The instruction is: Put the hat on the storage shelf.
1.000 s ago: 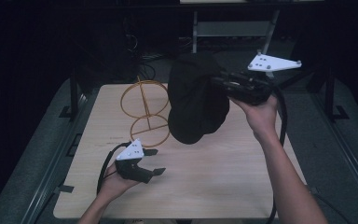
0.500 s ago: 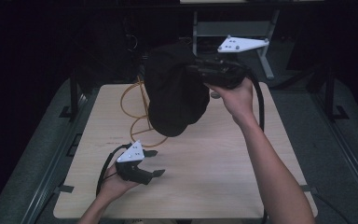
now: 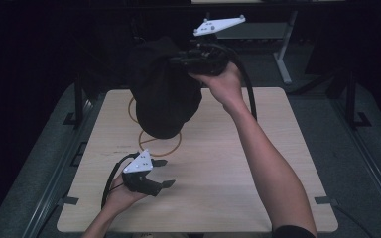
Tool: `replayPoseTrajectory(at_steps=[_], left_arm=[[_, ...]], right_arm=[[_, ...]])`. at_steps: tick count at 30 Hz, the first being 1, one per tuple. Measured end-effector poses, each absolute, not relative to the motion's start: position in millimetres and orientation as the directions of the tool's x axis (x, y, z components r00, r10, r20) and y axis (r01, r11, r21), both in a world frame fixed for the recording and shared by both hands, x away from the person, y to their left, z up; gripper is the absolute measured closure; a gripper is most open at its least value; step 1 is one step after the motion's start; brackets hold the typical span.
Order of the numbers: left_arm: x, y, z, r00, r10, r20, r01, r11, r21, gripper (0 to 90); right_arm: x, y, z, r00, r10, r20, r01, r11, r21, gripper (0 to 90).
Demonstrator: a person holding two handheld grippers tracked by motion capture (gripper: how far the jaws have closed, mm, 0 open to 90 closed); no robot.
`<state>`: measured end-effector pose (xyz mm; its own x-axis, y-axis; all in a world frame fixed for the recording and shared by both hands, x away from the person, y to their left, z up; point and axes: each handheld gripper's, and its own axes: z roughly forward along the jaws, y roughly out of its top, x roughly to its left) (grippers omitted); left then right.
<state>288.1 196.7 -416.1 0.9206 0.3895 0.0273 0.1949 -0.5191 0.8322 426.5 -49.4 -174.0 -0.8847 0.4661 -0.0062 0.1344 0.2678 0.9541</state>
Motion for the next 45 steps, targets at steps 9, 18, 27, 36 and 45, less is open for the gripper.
replayPoseTrajectory(at_steps=[9,18,27,36,45], left_arm=[[286.4,194.5,-415.9,0.927,0.374,0.038,0.181,-0.534,0.826,27.3],[286.2,193.4,-415.7,0.928,0.371,0.034,0.179,-0.524,0.833,27.2],[284.6,189.2,-415.8,0.933,0.356,0.042,0.168,-0.539,0.825,27.2],[284.7,188.8,-415.9,0.935,0.353,0.039,0.167,-0.533,0.829,27.2],[283.5,188.3,-415.0,0.938,0.342,0.052,0.154,-0.547,0.823,27.1]], right_arm=[[456.6,-4.4,-187.0,-0.893,0.449,0.027,0.205,0.355,0.912,72.2],[472.1,10.4,-201.3,-0.886,0.456,0.086,0.269,0.352,0.896,72.1],[482.6,24.3,-208.8,-0.879,0.461,0.122,0.306,0.348,0.886,71.4],[487.5,44.8,-219.1,-0.880,0.460,0.118,0.315,0.380,0.870,67.2],[492.2,52.8,-235.2,-0.879,0.456,0.139,0.342,0.401,0.850,55.0]])
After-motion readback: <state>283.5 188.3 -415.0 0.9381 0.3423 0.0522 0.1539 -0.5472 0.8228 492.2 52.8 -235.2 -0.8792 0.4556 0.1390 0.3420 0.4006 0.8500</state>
